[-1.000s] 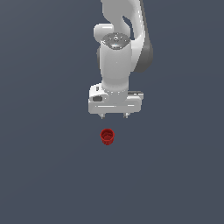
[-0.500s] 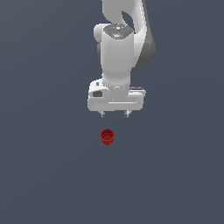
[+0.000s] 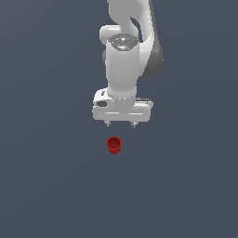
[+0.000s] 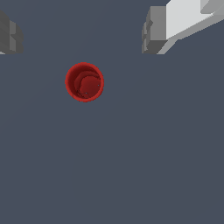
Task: Pick up the object and move it to a goal position.
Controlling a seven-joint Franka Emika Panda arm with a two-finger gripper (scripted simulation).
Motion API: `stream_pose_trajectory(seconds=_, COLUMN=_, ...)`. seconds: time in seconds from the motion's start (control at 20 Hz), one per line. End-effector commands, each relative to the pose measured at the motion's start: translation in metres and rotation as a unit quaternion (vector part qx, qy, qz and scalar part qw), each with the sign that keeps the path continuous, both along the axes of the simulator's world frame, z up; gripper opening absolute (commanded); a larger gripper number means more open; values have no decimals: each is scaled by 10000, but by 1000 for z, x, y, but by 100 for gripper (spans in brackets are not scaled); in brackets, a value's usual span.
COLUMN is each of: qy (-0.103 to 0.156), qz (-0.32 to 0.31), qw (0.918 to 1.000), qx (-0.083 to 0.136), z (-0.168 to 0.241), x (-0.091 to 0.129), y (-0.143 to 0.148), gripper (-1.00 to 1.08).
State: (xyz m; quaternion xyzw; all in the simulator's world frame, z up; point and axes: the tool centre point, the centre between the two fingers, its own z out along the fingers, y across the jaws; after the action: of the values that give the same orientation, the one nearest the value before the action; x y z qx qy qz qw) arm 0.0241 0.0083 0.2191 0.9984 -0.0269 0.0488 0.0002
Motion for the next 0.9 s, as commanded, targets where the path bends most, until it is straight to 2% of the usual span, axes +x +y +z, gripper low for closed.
stream_pose_trajectory(seconds=0.0, qy=35, qz=-218, qw=9998, qx=28, z=-8, x=1, y=-2, gripper=100)
stream_pose_trajectory(seconds=0.2, qy=105, qz=-682, qw=9976, qx=79, z=-25, x=2, y=-6, gripper=100)
stream_pose_trajectory(seconds=0.4, qy=192, qz=-1264, qw=9917, qx=129, z=-46, x=4, y=-12, gripper=100)
stream_pose_trajectory(seconds=0.85, qy=366, qz=-2511, qw=9671, qx=179, z=-93, x=4, y=-24, gripper=100)
